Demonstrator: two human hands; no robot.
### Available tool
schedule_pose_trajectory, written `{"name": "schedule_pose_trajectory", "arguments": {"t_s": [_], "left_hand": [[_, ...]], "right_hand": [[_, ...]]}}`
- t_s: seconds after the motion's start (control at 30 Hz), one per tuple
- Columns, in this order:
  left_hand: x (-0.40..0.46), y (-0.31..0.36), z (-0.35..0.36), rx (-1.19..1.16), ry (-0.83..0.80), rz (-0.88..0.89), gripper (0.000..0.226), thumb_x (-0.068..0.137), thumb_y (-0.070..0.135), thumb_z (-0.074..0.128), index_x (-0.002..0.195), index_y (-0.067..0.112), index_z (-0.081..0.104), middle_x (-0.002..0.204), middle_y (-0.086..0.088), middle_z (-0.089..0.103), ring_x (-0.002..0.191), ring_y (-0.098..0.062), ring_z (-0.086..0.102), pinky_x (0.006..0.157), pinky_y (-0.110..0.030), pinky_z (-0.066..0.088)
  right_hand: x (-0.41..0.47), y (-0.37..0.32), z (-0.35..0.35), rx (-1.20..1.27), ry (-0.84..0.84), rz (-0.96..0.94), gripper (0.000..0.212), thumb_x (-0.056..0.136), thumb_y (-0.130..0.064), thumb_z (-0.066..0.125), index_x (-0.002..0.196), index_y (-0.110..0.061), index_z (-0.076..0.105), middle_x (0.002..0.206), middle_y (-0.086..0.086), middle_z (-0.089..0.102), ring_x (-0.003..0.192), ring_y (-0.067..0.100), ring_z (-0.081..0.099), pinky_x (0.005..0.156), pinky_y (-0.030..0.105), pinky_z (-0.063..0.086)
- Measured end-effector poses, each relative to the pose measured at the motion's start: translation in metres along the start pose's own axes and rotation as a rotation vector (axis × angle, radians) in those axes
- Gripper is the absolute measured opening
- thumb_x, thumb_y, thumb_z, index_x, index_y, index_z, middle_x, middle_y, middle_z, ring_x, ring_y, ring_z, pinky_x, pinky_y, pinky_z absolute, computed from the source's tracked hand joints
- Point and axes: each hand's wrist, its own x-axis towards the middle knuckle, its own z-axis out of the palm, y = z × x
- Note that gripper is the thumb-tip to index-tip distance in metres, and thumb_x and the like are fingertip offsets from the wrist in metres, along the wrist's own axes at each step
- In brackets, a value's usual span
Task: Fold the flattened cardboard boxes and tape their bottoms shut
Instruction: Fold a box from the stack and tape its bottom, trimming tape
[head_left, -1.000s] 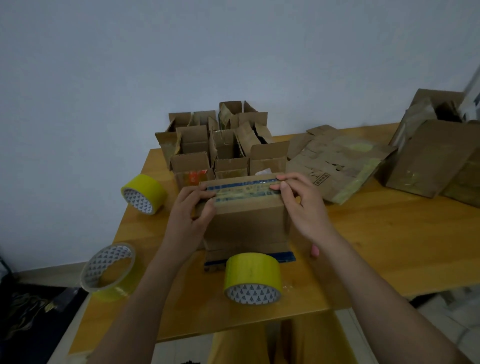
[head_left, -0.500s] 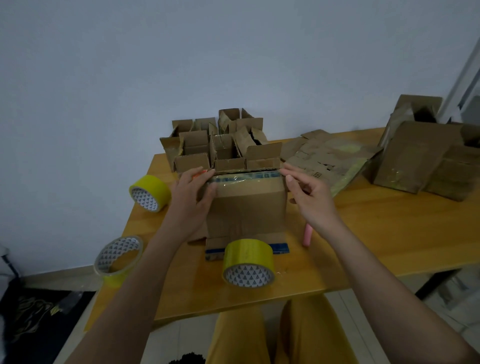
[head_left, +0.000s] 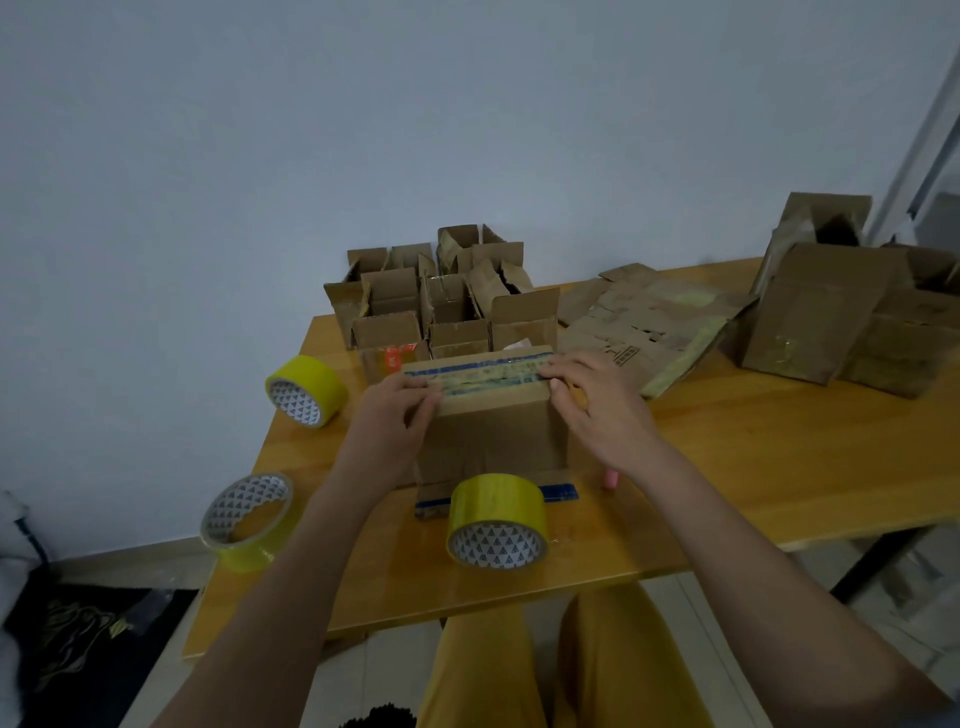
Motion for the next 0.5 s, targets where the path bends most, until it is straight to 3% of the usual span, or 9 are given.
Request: {"name": "schedule_pose_trajectory", "arguments": {"t_s": [0.13,0.3,0.5], "left_hand": [[-0.001,-0.004,0.003,0.036,-0.063,0.012,0.034,0.099,0.033,0.049,0.123,0.014,0.062,0.118,0.006,0.053,0.113,-0.015,0.049,0.097,-0.034,0.045],[0.005,-0.001,-0.003,0.101,-0.068,0.055,0.039,0.099,0.037,0.045,0.134,0.021,0.049,0.129,0.001,0.049,0.116,-0.021,0.044,0.096,-0.034,0.042],[0.016,0.002,-0.009,0.122,-0.081,0.012,0.045,0.098,0.037,0.049,0.138,0.017,0.049,0.133,-0.005,0.044,0.123,-0.024,0.037,0.102,-0.035,0.033]], "right_hand": [[0.007,-0.003,0.0,-0.121,-0.016,-0.003,0.033,0.1,-0.028,0.042,0.122,-0.017,0.065,0.123,-0.004,0.058,0.111,0.014,0.048,0.088,0.033,0.043],[0.009,0.0,0.004,0.13,-0.001,0.068,0.027,0.099,-0.021,0.048,0.121,-0.017,0.063,0.124,-0.005,0.055,0.118,0.01,0.046,0.103,0.034,0.04],[0.007,-0.01,-0.001,0.307,0.074,0.12,0.031,0.099,-0.018,0.052,0.128,-0.017,0.061,0.127,-0.013,0.048,0.121,0.004,0.044,0.108,0.035,0.04]]}}
